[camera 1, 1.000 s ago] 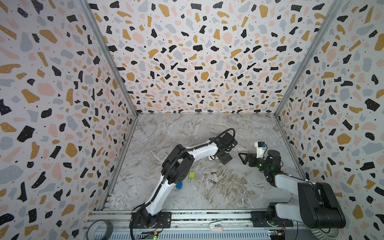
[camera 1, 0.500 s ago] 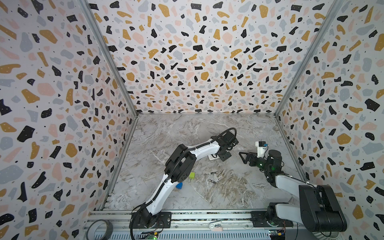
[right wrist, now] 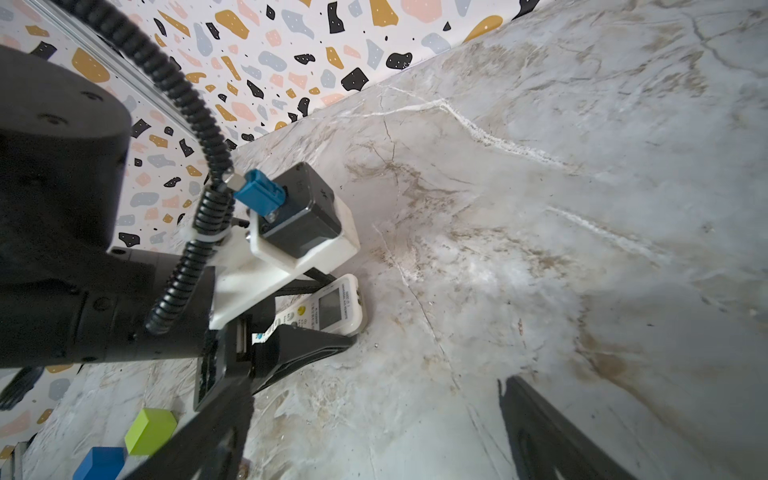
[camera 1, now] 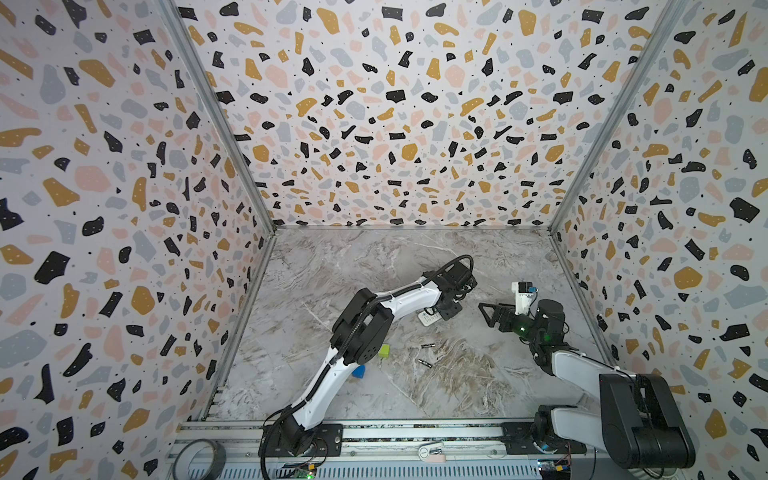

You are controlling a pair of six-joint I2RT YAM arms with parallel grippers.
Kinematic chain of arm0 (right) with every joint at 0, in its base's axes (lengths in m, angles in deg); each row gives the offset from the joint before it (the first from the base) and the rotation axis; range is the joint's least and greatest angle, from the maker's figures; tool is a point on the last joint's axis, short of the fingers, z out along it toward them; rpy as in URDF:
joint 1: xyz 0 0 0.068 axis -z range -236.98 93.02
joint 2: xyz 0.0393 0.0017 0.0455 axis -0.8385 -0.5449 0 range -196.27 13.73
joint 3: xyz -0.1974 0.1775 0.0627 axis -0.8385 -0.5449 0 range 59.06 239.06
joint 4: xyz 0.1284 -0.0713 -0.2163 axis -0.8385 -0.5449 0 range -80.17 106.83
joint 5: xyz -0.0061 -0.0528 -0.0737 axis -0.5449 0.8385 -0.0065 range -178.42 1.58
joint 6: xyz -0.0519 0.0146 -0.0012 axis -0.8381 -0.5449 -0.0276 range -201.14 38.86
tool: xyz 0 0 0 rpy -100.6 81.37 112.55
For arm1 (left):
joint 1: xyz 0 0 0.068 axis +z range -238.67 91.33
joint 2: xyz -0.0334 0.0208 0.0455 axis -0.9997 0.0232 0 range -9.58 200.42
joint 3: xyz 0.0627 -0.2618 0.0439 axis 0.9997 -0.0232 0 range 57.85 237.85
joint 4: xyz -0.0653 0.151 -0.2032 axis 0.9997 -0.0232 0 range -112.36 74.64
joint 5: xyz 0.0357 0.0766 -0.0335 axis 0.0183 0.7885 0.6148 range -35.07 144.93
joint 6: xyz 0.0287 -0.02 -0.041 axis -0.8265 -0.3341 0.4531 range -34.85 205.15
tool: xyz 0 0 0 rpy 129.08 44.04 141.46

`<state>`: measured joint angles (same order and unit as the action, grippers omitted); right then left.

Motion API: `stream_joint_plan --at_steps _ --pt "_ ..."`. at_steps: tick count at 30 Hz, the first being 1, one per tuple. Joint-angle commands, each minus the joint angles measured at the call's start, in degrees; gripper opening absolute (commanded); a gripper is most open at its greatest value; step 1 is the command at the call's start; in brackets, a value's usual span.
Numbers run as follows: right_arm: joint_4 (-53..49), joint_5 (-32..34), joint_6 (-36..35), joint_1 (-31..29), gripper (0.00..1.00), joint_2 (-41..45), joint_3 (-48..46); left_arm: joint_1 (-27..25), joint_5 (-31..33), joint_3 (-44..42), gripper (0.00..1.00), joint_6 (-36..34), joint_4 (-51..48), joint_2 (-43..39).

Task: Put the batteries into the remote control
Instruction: 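Lift the remote upright with the left gripper toward the right gripper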

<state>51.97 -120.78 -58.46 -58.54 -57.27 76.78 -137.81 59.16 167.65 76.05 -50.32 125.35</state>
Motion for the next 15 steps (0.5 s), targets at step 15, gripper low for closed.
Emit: stream_joint_plan --at_steps 15 --pt "9.3 -8.6 -0.3 -6.0 0.95 6.6 -0.4 7.7 -15.9 -32.4 0.24 24.9 37.4 -29.4"
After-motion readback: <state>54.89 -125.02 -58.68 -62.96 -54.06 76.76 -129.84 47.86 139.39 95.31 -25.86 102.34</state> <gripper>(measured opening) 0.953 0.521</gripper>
